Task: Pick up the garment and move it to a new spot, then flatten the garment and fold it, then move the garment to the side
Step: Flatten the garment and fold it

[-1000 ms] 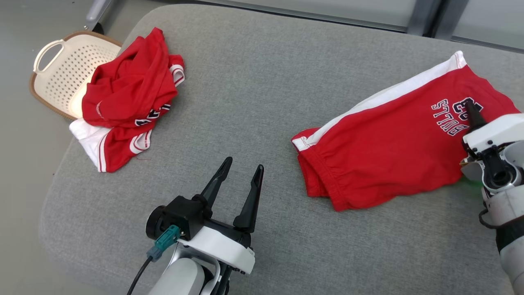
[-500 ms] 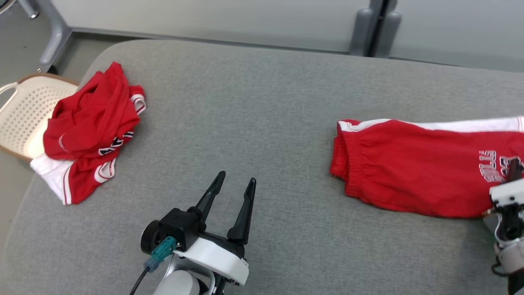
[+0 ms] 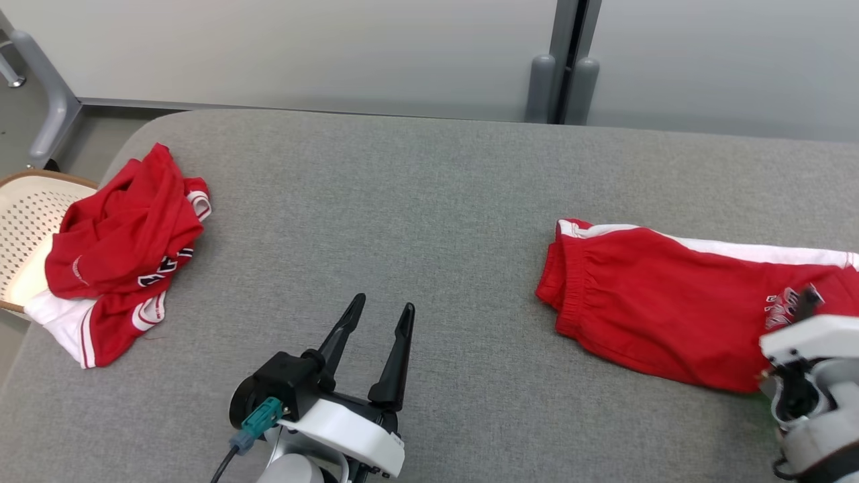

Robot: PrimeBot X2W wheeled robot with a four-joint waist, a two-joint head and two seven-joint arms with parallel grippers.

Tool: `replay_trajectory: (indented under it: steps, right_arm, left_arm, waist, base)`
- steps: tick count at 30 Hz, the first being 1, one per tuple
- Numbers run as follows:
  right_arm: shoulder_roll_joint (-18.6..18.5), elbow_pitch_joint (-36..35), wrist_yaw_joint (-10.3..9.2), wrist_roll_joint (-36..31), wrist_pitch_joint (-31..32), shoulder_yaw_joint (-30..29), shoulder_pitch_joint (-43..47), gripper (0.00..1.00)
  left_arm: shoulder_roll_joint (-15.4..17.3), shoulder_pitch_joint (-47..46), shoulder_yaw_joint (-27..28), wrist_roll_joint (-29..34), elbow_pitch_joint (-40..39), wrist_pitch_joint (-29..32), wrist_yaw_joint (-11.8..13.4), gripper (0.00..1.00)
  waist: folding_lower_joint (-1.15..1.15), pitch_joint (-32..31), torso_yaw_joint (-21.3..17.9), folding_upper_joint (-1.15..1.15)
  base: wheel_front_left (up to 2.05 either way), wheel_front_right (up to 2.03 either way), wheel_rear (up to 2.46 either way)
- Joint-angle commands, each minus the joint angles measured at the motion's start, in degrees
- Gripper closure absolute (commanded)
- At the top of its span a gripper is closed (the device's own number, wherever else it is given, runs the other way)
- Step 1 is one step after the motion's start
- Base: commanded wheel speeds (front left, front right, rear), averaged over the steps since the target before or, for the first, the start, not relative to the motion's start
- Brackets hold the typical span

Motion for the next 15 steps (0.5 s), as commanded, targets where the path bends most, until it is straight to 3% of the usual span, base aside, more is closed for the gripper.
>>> replay_trajectory:
  steps: [1, 8, 15]
  right_arm:
    - [1.1, -2.4, 0.02, -1.1, -0.5, 1.5, -0.1, 1.0]
    - [4.6, -15.1, 0.01, -1.7, 0.1, 10.9, 5.4, 1.0]
    - [4.8, -21.9, 0.01, -0.6, 2.1, 18.3, 9.5, 1.0]
  left_arm:
    - [0.3, 0.3, 0.6, -0.6, 0.0, -0.1, 0.3, 0.0]
    - [0.2, 2.0, 0.8, -1.3, 0.1, -0.1, 0.7, 0.0]
    - [0.2, 2.7, 0.7, -1.4, 0.2, -0.1, 0.9, 0.0]
  waist:
    - [0.0, -0.7, 0.4, 0.0]
    - [0.0, -3.7, 1.5, 0.0]
    - [0.0, -5.1, 3.0, 0.0]
  base:
    - [0.0, 0.0, 0.0]
    - [0.0, 0.0, 0.0]
    - [0.0, 0.0, 0.0]
